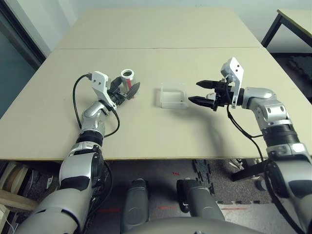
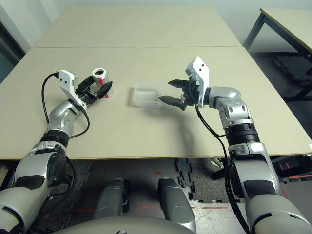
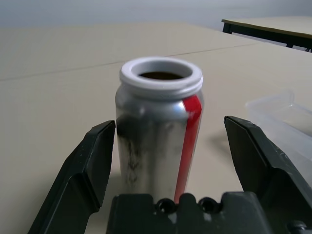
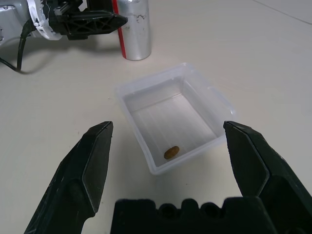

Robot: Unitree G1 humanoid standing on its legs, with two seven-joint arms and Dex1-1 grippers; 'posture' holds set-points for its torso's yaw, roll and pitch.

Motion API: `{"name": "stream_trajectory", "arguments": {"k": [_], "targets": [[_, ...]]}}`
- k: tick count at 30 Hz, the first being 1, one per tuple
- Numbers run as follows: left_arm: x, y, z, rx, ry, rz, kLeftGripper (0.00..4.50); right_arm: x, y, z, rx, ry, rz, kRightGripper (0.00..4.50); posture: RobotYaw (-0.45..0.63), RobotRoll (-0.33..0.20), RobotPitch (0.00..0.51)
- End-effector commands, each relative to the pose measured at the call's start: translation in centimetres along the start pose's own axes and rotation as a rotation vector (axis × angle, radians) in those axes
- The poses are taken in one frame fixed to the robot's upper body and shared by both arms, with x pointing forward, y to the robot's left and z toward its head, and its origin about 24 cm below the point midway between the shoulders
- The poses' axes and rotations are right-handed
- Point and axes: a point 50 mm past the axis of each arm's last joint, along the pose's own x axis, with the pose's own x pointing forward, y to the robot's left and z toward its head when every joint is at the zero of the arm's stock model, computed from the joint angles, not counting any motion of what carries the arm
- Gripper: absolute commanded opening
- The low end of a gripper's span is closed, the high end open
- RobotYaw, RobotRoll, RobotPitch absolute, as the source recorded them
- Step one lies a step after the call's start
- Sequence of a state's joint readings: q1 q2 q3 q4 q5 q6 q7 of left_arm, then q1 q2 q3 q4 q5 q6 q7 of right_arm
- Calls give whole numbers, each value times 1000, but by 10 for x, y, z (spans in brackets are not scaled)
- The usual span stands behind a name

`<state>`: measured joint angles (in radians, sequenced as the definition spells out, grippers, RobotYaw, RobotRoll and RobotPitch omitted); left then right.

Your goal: Pour the medicine from the bottle into the box.

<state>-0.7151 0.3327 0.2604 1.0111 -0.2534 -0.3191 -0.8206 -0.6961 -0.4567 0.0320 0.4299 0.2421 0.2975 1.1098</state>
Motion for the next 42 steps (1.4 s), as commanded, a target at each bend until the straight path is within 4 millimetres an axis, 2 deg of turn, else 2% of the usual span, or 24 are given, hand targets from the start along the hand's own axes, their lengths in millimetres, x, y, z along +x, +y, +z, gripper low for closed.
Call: {"name": "stream_trajectory", "arguments": {"k": [1, 12, 16, 22, 24, 27, 31, 32, 36, 38, 42], "targets": [[-10, 6, 3, -15, -26, 37, 4478, 3, 2, 0, 1, -5, 10, 4500, -28, 0, 129], [-30, 13, 11, 7, -15, 44, 4478, 7, 5, -1, 9, -16, 20, 4500, -11, 0, 139], [-45, 9, 9, 37, 20, 5, 4478, 5, 4, -2, 11, -22, 6, 4500, -14, 0, 142], [-67, 12, 22, 13, -9, 69, 4478, -4, 2, -6, 32, -35, -45, 4500, -20, 0, 140], [-77, 24, 32, 27, -31, 141, 4478, -12, -3, -12, 50, -40, -105, 4500, -13, 0, 139], [-91, 50, 46, 41, -77, 336, 4478, -25, -15, -18, 77, -86, -254, 4500, -10, 0, 138], [-100, 70, 41, 71, -18, 532, 4478, -39, -33, -22, 99, -155, -497, 4500, -14, 0, 133], [-101, 72, 41, 86, -15, 564, 4478, -43, -37, -23, 94, -168, -551, 4500, -15, 0, 131], [-99, 80, 38, 58, -42, 651, 4478, -75, -60, -33, 108, -288, -1018, 4500, -27, 0, 127], [-97, 82, 37, 76, -41, 678, 4478, -88, -64, -40, 131, -311, -1185, 4500, -34, 0, 124], [-101, 86, 36, 95, -53, 744, 4478, -102, -66, -51, 160, -335, -1367, 4500, -44, 0, 122]]}}
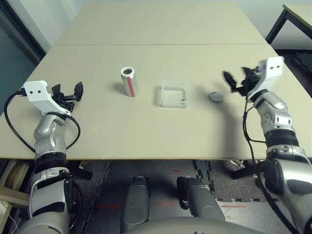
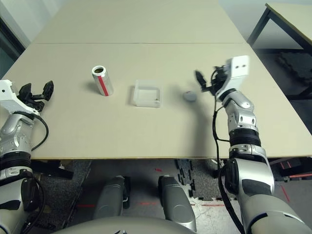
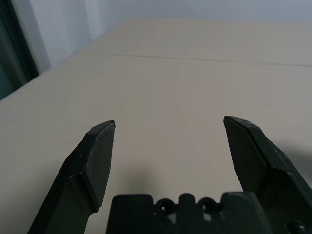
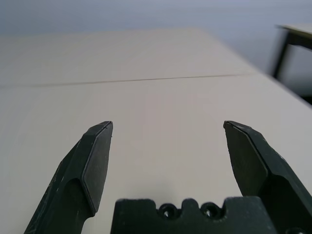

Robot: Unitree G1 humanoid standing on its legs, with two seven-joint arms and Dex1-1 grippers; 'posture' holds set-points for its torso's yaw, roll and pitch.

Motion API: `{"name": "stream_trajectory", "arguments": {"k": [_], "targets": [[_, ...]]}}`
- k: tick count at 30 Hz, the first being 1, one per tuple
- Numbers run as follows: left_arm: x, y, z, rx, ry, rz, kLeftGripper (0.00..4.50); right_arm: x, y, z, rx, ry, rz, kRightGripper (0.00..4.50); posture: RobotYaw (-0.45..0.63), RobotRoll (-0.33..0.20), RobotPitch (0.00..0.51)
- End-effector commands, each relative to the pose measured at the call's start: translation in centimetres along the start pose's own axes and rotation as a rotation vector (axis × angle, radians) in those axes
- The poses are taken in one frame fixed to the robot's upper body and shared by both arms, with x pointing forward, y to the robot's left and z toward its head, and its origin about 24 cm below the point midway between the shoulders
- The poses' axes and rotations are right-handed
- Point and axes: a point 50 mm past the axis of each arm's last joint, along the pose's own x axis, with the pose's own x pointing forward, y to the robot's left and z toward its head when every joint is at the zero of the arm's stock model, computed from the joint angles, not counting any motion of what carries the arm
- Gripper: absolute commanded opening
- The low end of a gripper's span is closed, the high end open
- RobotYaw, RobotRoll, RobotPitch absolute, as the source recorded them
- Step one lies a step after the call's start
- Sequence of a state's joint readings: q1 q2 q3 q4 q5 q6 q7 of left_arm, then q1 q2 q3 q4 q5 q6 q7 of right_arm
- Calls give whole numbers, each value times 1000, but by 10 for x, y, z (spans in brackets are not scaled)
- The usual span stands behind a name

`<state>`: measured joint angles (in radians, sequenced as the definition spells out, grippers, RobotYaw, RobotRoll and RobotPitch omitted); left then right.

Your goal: Pour the medicine from the bottle into the box.

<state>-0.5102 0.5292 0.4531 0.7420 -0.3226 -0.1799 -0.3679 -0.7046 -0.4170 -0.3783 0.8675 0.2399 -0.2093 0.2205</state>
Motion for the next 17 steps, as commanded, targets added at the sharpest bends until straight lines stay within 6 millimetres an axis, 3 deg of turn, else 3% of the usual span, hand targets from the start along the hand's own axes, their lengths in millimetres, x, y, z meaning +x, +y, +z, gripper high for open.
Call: {"name": "stream_trajectory", "arguments": {"k": [1, 9, 17], "targets": [[-2, 8, -3, 24, -9, 65, 4478, -3, -10, -4, -3, -16, -113, 4500, -47, 0, 122], [-8, 22, -4, 23, -42, 182, 4478, -5, -5, -14, 0, 11, -86, 4500, -59, 0, 124], [-8, 23, -4, 23, -46, 189, 4478, -6, 0, -16, 16, 16, -63, 4500, -66, 0, 129]]}}
